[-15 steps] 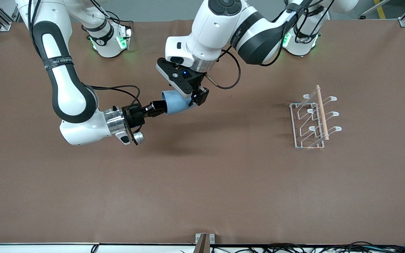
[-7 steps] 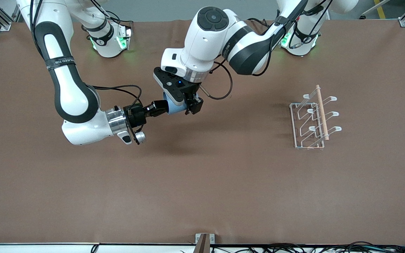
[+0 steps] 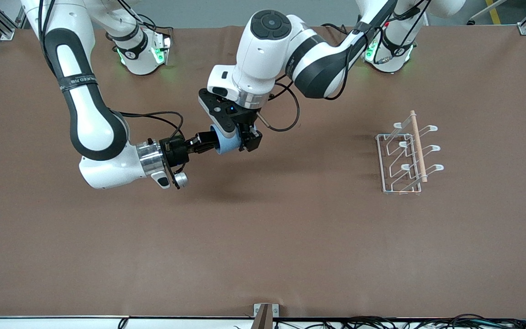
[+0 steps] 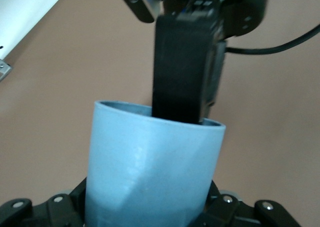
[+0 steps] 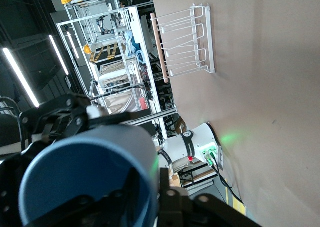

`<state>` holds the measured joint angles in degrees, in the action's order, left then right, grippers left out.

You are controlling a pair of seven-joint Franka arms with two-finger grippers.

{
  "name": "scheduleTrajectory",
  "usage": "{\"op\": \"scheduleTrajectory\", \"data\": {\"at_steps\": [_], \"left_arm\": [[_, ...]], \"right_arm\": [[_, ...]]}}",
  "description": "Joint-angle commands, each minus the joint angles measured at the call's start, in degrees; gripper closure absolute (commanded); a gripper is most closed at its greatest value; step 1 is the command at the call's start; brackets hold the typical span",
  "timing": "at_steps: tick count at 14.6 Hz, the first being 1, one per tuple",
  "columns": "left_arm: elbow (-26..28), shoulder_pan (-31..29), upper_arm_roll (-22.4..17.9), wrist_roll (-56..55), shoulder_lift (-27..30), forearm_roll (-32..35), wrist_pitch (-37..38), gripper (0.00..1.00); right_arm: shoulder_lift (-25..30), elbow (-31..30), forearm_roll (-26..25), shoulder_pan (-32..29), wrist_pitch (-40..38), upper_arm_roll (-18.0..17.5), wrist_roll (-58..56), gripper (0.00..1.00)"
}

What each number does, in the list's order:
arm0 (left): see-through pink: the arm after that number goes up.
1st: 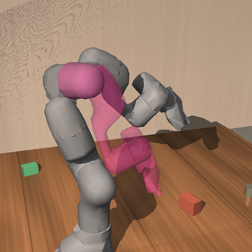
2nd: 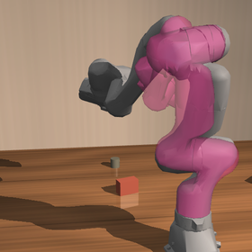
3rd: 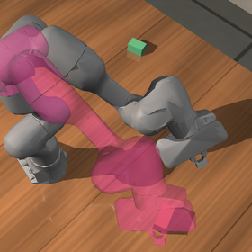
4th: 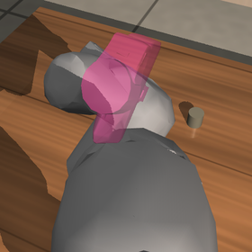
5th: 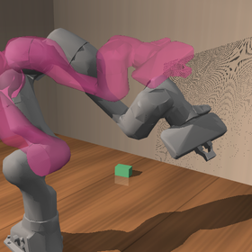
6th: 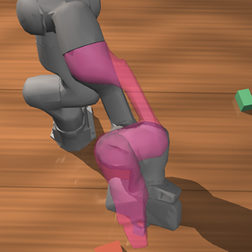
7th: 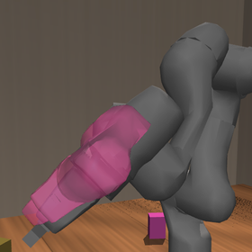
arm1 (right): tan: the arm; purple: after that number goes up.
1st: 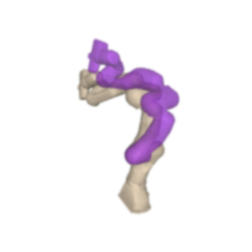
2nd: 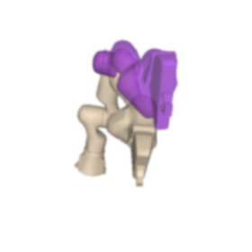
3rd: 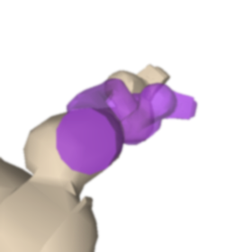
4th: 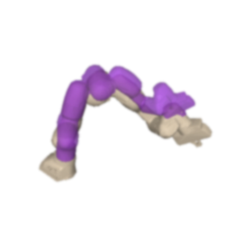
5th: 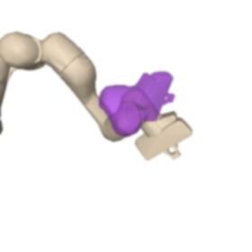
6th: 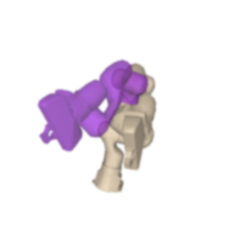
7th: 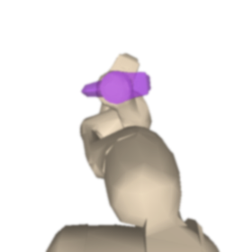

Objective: Hang cup on cup holder
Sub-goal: 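Carry the cup to the rack with the left gripper while the right retracts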

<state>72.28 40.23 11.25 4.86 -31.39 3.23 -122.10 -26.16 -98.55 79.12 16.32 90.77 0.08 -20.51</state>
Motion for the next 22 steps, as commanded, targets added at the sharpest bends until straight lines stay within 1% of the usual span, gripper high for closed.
{"op": "scheduleTrajectory", "data": {"at_steps": [1, 3, 4, 6, 7, 9, 10, 12, 15, 16, 18, 19, 20, 22], "left_arm": [[-1.3, 0.0, -0.3, -0.3, -0.3, 2.4, 0.2, 0.73], [-1.2, -0.3, -0.4, 0.3, 0.0, 3.2, 4.2, 0.73], [-1.3, -0.3, -0.4, 0.7, 0.1, 4.0, 7.0, 0.73], [-1.3, -1.1, -0.5, 0.9, 0.2, 6.5, 11.6, 0.73], [-1.3, -1.9, -0.5, 1.0, 0.4, 8.1, 13.4, 0.73], [-1.2, -3.8, -0.5, 1.9, 1.0, 11.2, 19.2, 0.73], [-1.2, -4.5, -0.6, 3.2, 1.5, 12.9, 22.3, 0.73], [-1.2, -6.9, -0.6, 5.8, 2.2, 17.1, 29.3, 0.73], [-1.2, -10.6, -0.5, 13.9, 2.6, 24.5, 38.7, 0.73], [-1.2, -11.7, -0.5, 16.5, 2.9, 26.5, 40.9, 0.73], [0.0, -13.4, -0.6, 23.1, 3.7, 31.5, 44.3, 0.73], [1.1, -14.4, -0.6, 26.5, 3.9, 35.7, 46.4, 0.72], [1.8, -14.7, -0.5, 29.9, 4.0, 39.6, 47.6, 0.73], [3.7, -15.2, -0.5, 34.4, 3.9, 44.0, 48.7, 0.73]], "right_arm": [[0.9, 0.0, 0.9, -0.3, 0.2, 0.4, 0.4, 0.00], [0.9, 0.0, -0.1, -0.7, 1.2, 1.7, 0.3, 0.00], [1.3, -0.2, -2.9, -0.6, 3.5, 3.0, 0.3, 0.00], [1.8, -0.2, -11.7, -0.9, 7.6, 4.4, 0.3, 0.00], [2.0, -0.3, -15.8, -0.9, 9.4, 6.1, 0.3, 0.00], [2.2, -0.5, -23.2, -0.9, 11.5, 9.5, 0.3, 0.00], [3.0, -0.5, -28.1, -0.9, 12.8, 10.9, 0.3, 0.00], [4.3, -0.3, -36.4, -0.9, 13.0, 14.1, 0.3, 0.00], [5.8, 0.8, -46.8, -0.9, 12.9, 18.5, 0.2, 0.00], [6.8, 1.7, -51.5, -0.9, 12.5, 19.7, 0.2, 0.00], [8.8, 2.3, -59.3, -0.9, 12.4, 20.0, 0.4, 0.00], [9.6, 3.5, -62.7, -1.1, 12.3, 20.0, 0.3, 0.00], [9.7, 5.2, -65.0, -1.4, 12.0, 20.3, 0.5, 0.00], [9.6, 9.0, -66.9, -1.7, 8.1, 21.3, 0.6, 0.00]]}}
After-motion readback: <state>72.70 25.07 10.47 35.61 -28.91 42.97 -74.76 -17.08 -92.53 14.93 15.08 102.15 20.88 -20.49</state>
